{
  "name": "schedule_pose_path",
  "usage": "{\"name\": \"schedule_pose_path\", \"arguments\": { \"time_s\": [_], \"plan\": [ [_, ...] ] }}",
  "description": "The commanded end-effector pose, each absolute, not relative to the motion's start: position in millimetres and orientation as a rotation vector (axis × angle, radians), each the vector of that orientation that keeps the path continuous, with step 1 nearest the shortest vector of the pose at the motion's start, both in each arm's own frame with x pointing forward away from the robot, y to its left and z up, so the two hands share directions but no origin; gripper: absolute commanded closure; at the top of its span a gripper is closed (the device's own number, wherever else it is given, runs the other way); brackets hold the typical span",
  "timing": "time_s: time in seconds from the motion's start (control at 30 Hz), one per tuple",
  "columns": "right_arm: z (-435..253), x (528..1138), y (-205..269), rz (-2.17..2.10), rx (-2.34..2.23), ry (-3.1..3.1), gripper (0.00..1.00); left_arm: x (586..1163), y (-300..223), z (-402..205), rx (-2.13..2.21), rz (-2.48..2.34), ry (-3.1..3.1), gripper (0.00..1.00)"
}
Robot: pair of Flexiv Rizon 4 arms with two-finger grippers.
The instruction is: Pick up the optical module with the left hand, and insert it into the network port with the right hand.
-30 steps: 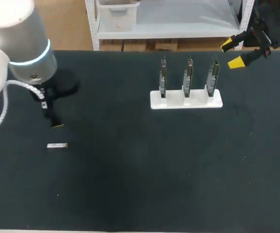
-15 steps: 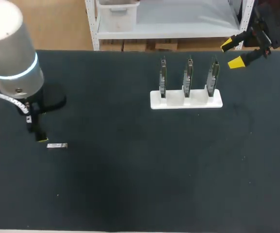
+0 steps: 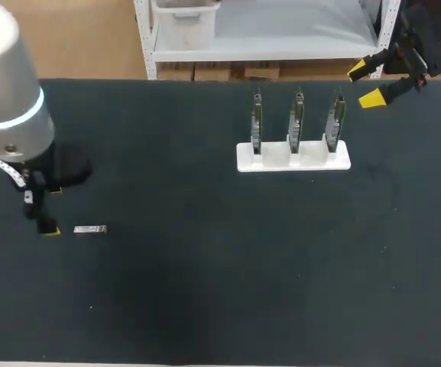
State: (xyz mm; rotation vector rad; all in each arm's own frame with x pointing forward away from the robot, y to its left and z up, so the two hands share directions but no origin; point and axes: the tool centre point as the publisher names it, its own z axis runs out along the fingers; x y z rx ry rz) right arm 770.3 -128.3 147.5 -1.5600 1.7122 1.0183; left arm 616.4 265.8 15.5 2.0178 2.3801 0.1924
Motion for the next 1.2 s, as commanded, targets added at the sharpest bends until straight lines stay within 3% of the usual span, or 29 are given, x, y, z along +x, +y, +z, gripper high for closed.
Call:
{"name": "schedule_pose_path", "arguments": {
  "time_s": [0.03, 1.2],
  "plan": [
    [147.8, 768.2, -128.0, 1.012, -1.558, 1.713, 0.0, 609.7, 254.7, 4.1, 2.025, 0.239, 2.399, 0.0],
    [147.8, 768.2, -128.0, 1.012, -1.558, 1.713, 0.0, 598.4, 234.1, -14.9, 2.103, -0.009, 2.375, 0.0]
  ]
}}
